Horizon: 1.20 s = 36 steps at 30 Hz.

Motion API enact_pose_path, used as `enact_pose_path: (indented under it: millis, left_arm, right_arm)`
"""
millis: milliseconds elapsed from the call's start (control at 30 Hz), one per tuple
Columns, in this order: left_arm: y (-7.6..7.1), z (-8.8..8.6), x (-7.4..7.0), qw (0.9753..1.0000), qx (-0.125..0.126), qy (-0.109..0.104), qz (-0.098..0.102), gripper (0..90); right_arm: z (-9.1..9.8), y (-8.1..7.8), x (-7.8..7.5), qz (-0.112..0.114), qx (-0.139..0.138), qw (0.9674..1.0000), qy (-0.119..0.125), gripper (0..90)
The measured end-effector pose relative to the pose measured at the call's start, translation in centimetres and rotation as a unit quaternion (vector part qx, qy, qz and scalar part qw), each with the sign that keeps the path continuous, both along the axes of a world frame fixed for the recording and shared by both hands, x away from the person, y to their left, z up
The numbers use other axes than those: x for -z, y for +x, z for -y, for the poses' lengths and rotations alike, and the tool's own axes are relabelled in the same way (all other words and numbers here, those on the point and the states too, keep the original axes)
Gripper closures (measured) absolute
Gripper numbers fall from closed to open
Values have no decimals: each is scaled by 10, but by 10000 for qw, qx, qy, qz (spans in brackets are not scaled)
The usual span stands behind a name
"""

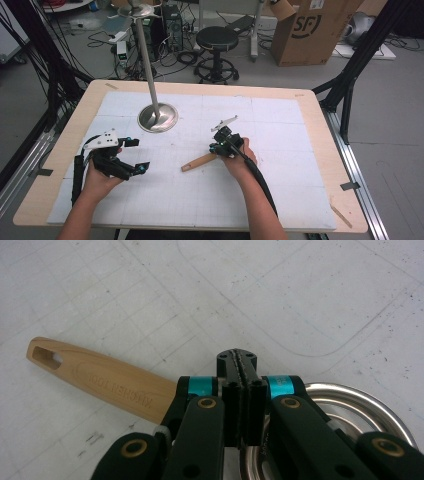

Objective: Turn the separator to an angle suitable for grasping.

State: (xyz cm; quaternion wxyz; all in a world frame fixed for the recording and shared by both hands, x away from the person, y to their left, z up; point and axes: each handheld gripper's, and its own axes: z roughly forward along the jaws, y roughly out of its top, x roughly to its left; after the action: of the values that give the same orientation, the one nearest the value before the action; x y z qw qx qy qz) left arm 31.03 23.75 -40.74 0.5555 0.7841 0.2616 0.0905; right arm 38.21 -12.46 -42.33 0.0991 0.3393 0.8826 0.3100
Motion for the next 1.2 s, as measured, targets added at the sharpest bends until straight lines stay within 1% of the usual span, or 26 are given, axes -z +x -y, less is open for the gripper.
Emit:
enact_pose_path:
  millis: [100, 133, 267, 367, 433, 467, 533, 567, 600, 633, 667, 833, 967, 1033, 1100, 1133, 1200]
  left_arm:
    - [0, 0, 0, 10000, 13, 0, 2, 17]
    - [1, 1, 1, 10000, 19, 32, -12, 17]
    - [-1, 2, 1, 10000, 43, 48, 7, 17]
    - [0, 2, 1, 10000, 48, 46, -1, 17]
    - [0, 2, 1, 10000, 48, 45, -6, 17]
    - [0, 1, 1, 10000, 47, 36, -8, 17]
    - [0, 2, 1, 10000, 42, 31, -13, 18]
    - [0, 2, 1, 10000, 42, 31, -13, 17]
    - [1, 2, 1, 10000, 48, 43, -7, 17]
    - [0, 2, 1, 10000, 58, 46, -18, 18]
    - [0, 2, 1, 10000, 62, 36, -18, 17]
    - [0, 2, 0, 10000, 71, 18, 7, 18]
    - [-1, 3, 0, 10000, 72, 21, 12, 17]
    - [-1, 3, 0, 10000, 90, 20, 7, 18]
    - [-1, 4, 0, 10000, 90, 25, 13, 18]
    - [-1, 4, 1, 10000, 92, 34, 6, 18]
    - [-1, 4, 1, 9999, 93, 57, -5, 18]
  right_arm:
    - [1, -2, -1, -34, 3, 10000, -16, 897]
    - [1, -2, -2, -33, -6, 10000, -26, 897]
    - [3, -1, -1, -136, 46, 9999, -28, 898]
    - [3, 0, 1, -133, 41, 9999, -80, 898]
    - [2, -1, 3, -146, 72, 9996, -248, 899]
    - [2, -2, 3, -200, 65, 9993, -313, 899]
    - [1, -5, 3, -159, 30, 9989, -445, 899]
    - [0, -8, 2, -168, 19, 9986, -494, 899]
    - [1, -9, 2, -122, -53, 9985, -532, 899]
    - [1, -12, 1, -152, -9, 9983, -554, 899]
    - [1, -14, 1, -140, -24, 9982, -587, 899]
    - [7, -21, -1, -163, -23, 9979, -626, 899]
    - [17, -28, 0, -238, 31, 9978, -624, 899]
    - [21, -31, 1, -225, 47, 9978, -623, 899]
    - [26, -35, 2, -259, 77, 9978, -598, 899]
    - [28, -36, 2, -229, 39, 9979, -605, 899]
    - [32, -39, 1, -273, 88, 9978, -590, 899]
